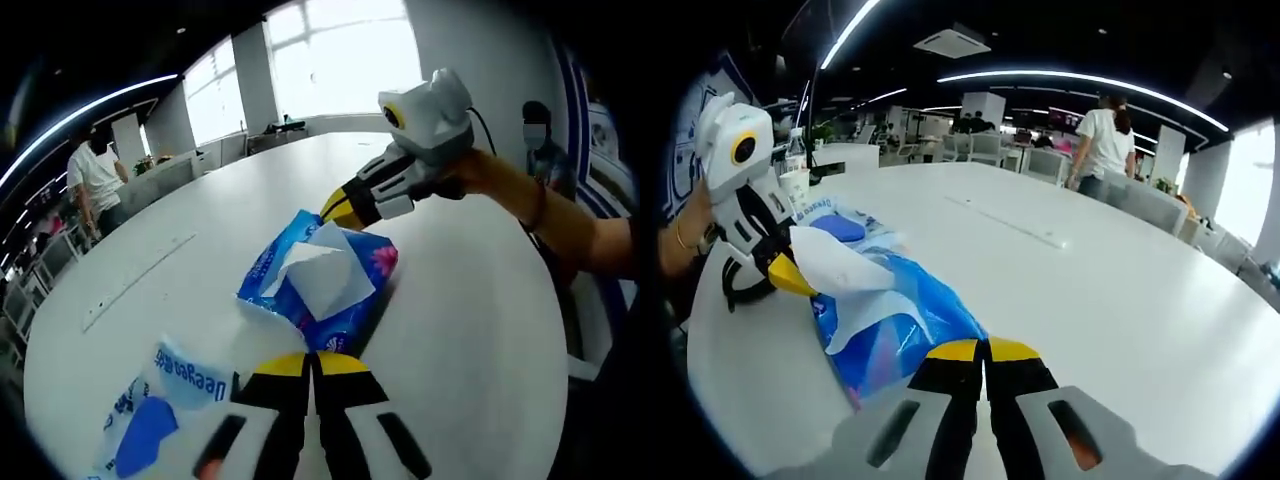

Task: Arrange the tabletop items into an orderly group along one side of the table until the central work area is clear of visible clutter.

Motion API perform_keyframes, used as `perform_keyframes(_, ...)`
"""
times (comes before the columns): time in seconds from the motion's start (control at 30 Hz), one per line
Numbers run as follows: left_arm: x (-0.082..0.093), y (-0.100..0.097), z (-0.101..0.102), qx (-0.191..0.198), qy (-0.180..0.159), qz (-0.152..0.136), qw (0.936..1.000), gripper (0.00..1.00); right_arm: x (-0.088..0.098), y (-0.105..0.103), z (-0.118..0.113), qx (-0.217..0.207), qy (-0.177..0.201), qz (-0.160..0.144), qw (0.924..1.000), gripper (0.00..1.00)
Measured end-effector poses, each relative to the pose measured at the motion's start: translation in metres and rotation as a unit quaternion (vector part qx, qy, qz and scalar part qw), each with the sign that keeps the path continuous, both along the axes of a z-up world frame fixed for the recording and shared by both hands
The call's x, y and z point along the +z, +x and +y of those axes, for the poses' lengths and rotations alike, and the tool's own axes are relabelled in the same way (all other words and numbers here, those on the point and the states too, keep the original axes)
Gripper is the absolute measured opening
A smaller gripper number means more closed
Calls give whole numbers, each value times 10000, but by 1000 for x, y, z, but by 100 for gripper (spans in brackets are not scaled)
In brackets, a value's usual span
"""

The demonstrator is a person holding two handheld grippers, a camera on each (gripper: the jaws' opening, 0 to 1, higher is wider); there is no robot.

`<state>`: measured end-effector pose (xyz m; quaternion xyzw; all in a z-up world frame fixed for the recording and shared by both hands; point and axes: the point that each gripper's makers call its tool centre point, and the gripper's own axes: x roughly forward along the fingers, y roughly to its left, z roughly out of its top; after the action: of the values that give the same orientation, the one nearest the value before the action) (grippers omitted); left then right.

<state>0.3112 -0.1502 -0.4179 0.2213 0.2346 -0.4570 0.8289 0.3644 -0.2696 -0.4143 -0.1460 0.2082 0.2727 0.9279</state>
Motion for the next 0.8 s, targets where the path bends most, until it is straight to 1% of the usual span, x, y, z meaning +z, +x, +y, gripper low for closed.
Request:
perform_keyframes(0.5,0,-2,1,6,-13,54,10000,1,-1,2,0,9,133,18,9999,0)
perform_keyframes(0.6,0,-4,2,-72,57,10,10000,6,0,1,-2,-35,181,24,9998,1)
perform_keyframes(0.67,1,-4,3,-98,91,-69,9999,9,3,1,-4,-90,203,-1,9998,3)
perform_keyframes(0.7,2,-5,4,-107,99,-85,9999,12,4,1,-6,-122,246,-15,9996,5)
perform_keyframes(0.77,3,-4,7,-85,118,-144,9998,20,7,0,-8,-159,314,-28,9994,6)
perform_keyframes(0.8,3,-4,8,-89,136,-171,9997,21,8,0,-10,-191,361,-40,9992,7)
